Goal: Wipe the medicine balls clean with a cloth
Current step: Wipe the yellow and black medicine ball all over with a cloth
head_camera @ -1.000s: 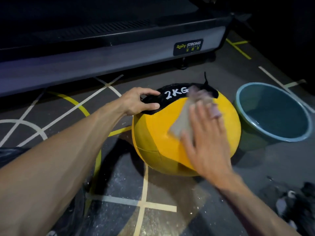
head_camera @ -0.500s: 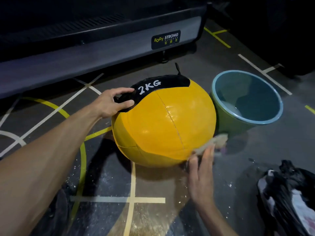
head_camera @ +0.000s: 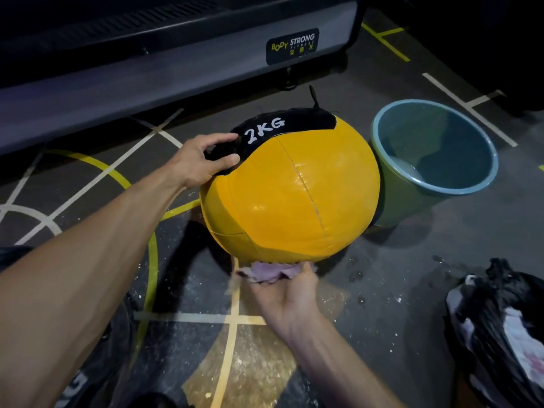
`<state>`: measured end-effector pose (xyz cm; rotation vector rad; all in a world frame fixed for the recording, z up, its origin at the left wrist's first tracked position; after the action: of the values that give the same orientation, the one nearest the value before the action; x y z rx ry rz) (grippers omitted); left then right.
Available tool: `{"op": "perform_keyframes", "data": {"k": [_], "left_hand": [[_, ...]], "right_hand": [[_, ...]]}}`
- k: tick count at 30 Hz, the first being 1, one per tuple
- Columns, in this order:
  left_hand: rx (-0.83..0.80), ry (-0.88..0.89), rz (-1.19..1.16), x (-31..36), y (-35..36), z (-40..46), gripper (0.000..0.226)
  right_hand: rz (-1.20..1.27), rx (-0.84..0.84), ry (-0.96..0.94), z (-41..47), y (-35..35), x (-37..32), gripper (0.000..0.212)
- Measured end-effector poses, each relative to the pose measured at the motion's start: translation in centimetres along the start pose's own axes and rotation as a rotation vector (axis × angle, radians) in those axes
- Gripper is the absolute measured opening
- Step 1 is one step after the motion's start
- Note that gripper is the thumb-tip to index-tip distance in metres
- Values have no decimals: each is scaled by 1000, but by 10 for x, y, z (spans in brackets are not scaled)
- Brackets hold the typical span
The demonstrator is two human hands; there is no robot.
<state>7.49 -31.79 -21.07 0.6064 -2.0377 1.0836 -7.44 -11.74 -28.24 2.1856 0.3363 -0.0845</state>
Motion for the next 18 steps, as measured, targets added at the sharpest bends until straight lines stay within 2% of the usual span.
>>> {"op": "perform_keyframes", "data": {"k": [1, 3, 5, 9, 11, 13, 16, 18], "left_hand": [[0, 1, -3, 2, 1, -1, 50], [3, -10, -6, 3, 0, -3, 51], [-4, -19, -5, 3, 0, -4, 51], [6, -13, -32, 2, 3, -8, 51], [7, -5, -34, 2, 5, -11, 50], [4, 8, -37, 4, 7, -13, 51], [14, 36, -62, 1, 7, -16, 51], [17, 42, -81, -4, 8, -20, 50]], "right_hand": [[44, -14, 19, -4, 4, 8, 24], [45, -21, 54, -8, 1, 7, 39], [-59, 13, 55, -23, -5, -13, 49], [-154, 167, -101, -25, -19, -68, 60], [-188, 217, -126, -15, -15, -73, 64], [-302, 323, -124, -21, 2, -52, 57], [-279, 265, -32, -28, 3, -18, 42], [-331, 258, 46, -38, -6, -20, 38]]}}
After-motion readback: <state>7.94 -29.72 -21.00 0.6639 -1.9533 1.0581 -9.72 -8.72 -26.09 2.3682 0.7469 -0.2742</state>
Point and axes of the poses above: each hand's wrist, its own z-axis towards the middle knuckle, its own y-axis out of the palm, x = y × z, the point moved 3 cm from there along z, towards the middle knuckle, and after that the axes turned 15 degrees about -x, right-handed, at the moved point
